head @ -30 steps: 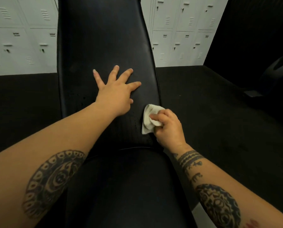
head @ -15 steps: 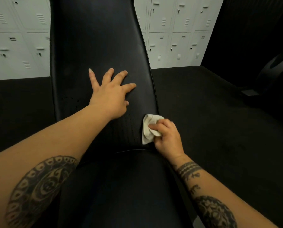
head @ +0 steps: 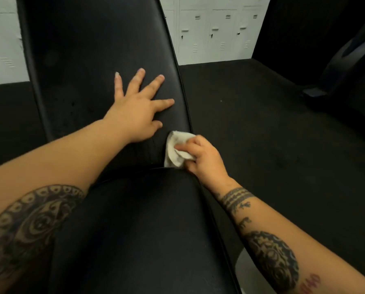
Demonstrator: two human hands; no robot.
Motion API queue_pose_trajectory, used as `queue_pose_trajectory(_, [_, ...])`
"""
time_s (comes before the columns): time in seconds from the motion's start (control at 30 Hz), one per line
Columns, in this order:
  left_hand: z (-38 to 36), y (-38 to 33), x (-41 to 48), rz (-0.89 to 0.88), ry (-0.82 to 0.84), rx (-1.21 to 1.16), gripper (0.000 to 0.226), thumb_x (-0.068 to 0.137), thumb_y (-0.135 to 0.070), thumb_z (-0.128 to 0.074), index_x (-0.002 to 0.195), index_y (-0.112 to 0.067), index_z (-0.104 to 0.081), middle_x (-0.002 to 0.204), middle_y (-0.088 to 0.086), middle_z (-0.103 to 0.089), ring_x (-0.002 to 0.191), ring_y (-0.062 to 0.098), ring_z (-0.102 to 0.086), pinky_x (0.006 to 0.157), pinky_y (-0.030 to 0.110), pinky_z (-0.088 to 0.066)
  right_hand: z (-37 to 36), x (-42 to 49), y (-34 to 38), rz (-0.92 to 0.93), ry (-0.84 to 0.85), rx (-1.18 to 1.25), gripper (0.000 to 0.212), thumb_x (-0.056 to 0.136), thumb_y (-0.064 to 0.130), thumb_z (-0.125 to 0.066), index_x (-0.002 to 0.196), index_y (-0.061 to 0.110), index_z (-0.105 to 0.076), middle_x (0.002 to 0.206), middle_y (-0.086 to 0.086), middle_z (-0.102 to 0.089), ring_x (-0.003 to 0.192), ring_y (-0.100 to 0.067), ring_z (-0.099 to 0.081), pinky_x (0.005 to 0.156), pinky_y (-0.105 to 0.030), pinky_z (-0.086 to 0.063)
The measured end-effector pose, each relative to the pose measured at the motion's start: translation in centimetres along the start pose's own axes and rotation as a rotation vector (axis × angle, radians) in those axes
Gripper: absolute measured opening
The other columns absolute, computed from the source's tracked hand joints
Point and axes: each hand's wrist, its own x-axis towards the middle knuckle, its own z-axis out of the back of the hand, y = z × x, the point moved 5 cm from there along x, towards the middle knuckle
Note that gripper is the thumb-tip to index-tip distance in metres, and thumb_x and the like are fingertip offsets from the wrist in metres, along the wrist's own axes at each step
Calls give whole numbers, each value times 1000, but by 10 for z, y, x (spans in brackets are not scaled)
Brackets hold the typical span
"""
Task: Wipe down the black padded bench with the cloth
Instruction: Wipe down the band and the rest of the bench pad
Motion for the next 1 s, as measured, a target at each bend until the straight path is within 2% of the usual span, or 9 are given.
queue_pose_trajectory(0.1, [-6, -6, -10, 32, -11, -23, 65, 94, -46, -62, 152, -52, -34, 172, -6, 4, 155, 37, 13, 116, 74, 8, 5, -3, -13, -12, -54, -41, 38, 71, 6, -62, 102, 23, -78, 92, 4, -56, 88, -23, -61, 76, -35, -54])
queue_pose_trajectory(0.23, [-8, -8, -12, 67, -13, -45, 66, 96, -36, -61, 153, -51, -32, 172, -8, 6, 156, 35, 16, 116, 73, 9, 4, 15, -12, -116, -179, -14, 40, 72, 1, -68, 105, 22, -77, 95, 0, -58, 88, -20, -60, 76, -34, -53])
queue_pose_trajectory(0.4, [-8, -6, -11, 74, -11, -45, 68, 96, -33, -61, 153, -53, -30, 171, -11, 7, 156, 32, 16, 116, 74, 9, -5, 6, -1, 123, 97, -58, 38, 78, 1, -74, 110, 23, -75, 98, 1, -54, 91, -23, -53, 75, -34, -46])
queue_pose_trajectory(0.53, [-4, 8, -15, 146, -17, -12, 78, 92, -49, -64, 156, -50, -21, 171, -7, 12, 154, 37, 19, 114, 77, 8, 0, -18, -16, 113, 80, -91, 31, 80, 9, -75, 107, 25, -74, 95, 6, -48, 90, -15, -50, 66, -36, -51])
queue_pose_trajectory(0.6, [5, 28, -23, 227, -70, -54, 78, 87, -55, -68, 155, -48, -31, 172, -5, 7, 154, 40, 15, 113, 78, 6, 1, -12, -18, 43, 10, -61, 31, 79, 9, -70, 105, 25, -74, 95, 8, -49, 88, -14, -52, 67, -38, -53])
queue_pose_trajectory(0.7, [22, 68, -45, 458, -272, -227, 70, 83, -52, -73, 148, -41, -48, 172, -1, -7, 156, 40, 5, 114, 76, 6, 8, 19, -15, -119, -191, 72, 32, 80, 5, -68, 105, 24, -75, 97, 3, -55, 89, -14, -60, 80, -24, -51])
queue_pose_trajectory(0.77, [25, 89, -68, 665, -359, -356, 69, 83, -52, -73, 147, -40, -49, 172, -1, -9, 156, 38, 3, 116, 75, 5, 9, 38, -10, -201, -254, 151, 30, 81, 7, -72, 105, 26, -75, 98, 4, -56, 91, -11, -60, 83, -19, -49])
queue_pose_trajectory(0.9, [5, 102, -125, 960, -378, -556, 93, 82, -56, -76, 158, -35, -28, 172, -1, 2, 156, 38, 4, 119, 71, -3, -3, 31, -3, -187, -201, 154, 36, 81, 4, -73, 108, 28, -74, 99, 12, -51, 95, -12, -58, 84, -24, -50])
queue_pose_trajectory(1.0, [-19, 97, -157, 1071, -368, -759, 111, 81, -55, -78, 163, -32, -6, 171, -1, 6, 156, 35, -3, 123, 56, -16, -6, 19, -5, -127, -167, 88, 39, 76, 0, -75, 105, 26, -75, 97, 16, -48, 89, -12, -57, 77, -31, -52])
